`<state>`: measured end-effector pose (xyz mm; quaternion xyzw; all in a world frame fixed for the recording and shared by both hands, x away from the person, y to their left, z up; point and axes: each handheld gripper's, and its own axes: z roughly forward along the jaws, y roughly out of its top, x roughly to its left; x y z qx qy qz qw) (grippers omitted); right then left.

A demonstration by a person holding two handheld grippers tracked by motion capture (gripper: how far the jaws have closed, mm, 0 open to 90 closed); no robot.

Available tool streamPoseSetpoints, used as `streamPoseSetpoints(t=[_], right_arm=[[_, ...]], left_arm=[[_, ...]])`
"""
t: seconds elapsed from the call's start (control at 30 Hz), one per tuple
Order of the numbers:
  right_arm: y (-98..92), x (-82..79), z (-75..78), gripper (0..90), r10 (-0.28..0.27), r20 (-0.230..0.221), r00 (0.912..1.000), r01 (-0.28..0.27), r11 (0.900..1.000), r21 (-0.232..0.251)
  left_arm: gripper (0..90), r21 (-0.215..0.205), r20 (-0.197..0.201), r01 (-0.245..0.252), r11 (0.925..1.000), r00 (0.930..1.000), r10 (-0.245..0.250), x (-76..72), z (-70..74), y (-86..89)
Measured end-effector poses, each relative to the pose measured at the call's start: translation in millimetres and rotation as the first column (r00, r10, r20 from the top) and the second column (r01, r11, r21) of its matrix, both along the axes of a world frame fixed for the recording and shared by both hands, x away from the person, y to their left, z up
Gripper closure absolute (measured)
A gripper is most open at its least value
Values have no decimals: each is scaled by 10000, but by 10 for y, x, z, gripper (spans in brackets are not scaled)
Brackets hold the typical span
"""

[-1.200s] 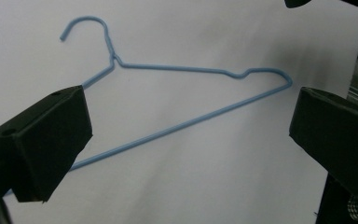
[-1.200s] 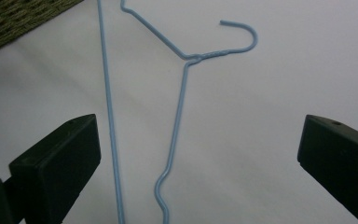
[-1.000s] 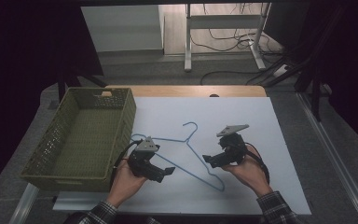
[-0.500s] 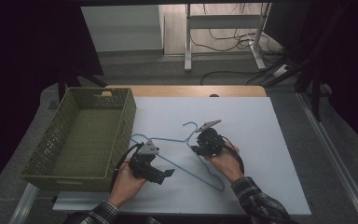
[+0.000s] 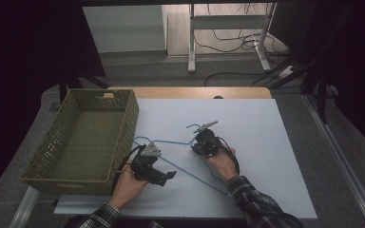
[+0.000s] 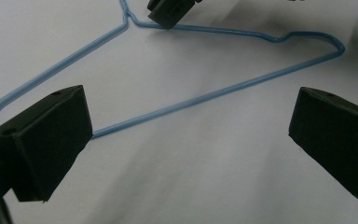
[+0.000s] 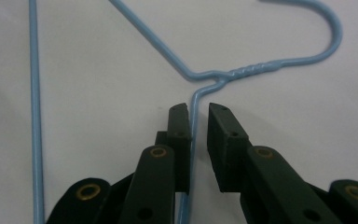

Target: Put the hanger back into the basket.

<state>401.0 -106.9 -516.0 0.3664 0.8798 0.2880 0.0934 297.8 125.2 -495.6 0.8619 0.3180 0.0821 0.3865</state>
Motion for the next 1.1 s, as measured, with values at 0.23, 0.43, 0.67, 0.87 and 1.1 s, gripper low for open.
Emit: streamPoseSetpoints(t=[0.23,0.43,0.67,0.87,1.1], right_arm=[[25,-23,0,857,-56,16,10000,56,10000,-74],[12,-62,99,859,-75,317,9995,71,9999,145],[1,-97,147,859,-42,404,9992,29,9996,298],[-12,-112,168,859,-33,425,9991,13,9989,461],[-23,-134,184,859,1,420,9991,-26,9984,574]], left_arm=[[0,47,-8,-56,10000,10000,56,46,-14,-17],[2,-122,-94,-260,9996,9996,259,105,14,-4],[13,-142,-143,-541,9984,9984,539,345,144,-85],[140,31,51,-817,9966,9966,817,606,155,-180],[383,447,-36,-618,9971,9981,620,1080,138,-463]])
